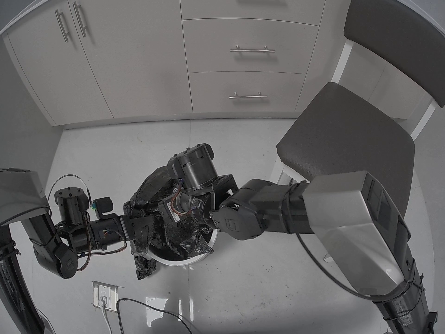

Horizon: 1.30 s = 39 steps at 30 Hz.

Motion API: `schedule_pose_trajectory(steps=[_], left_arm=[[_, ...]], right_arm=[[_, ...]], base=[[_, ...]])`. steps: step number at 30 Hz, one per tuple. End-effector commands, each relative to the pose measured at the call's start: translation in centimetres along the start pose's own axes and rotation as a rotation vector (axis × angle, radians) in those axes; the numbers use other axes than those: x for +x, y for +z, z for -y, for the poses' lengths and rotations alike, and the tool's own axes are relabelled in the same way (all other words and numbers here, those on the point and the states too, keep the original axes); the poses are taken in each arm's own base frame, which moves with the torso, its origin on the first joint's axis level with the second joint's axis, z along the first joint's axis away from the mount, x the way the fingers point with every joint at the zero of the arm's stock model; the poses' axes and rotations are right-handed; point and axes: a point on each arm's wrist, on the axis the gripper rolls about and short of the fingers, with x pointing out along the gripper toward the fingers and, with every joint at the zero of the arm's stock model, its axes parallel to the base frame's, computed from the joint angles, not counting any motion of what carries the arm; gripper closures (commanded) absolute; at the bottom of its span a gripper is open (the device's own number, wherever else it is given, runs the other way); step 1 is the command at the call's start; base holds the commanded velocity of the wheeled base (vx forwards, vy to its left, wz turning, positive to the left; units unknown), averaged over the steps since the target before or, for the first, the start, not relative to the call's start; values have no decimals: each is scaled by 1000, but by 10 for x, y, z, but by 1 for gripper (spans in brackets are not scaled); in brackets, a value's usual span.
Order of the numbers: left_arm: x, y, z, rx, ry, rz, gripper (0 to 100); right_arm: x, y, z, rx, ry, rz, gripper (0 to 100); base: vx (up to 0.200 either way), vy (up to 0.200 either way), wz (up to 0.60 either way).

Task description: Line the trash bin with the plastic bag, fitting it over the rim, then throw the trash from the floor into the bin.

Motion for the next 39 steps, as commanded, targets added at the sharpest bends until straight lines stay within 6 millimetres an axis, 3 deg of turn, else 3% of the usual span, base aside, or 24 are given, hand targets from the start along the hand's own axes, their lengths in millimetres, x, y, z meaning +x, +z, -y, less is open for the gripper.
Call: schedule_pose_trajectory(steps=[1, 16, 29, 39], left_arm=[[-1, 1, 1, 2, 0, 6, 100], [0, 0, 0, 2, 0, 0, 100], [3, -2, -4, 4, 6, -6, 100], [9, -8, -11, 4, 6, -11, 100]], right_arm=[[23, -20, -5, -119, 0, 27, 0], [36, -29, 20, -120, -47, 6, 0], [69, -75, 30, -125, -69, -89, 0], [78, -92, 27, -131, -65, -113, 0]], base=[[0, 0, 0], [0, 0, 0], [0, 0, 0], [0, 0, 0]])
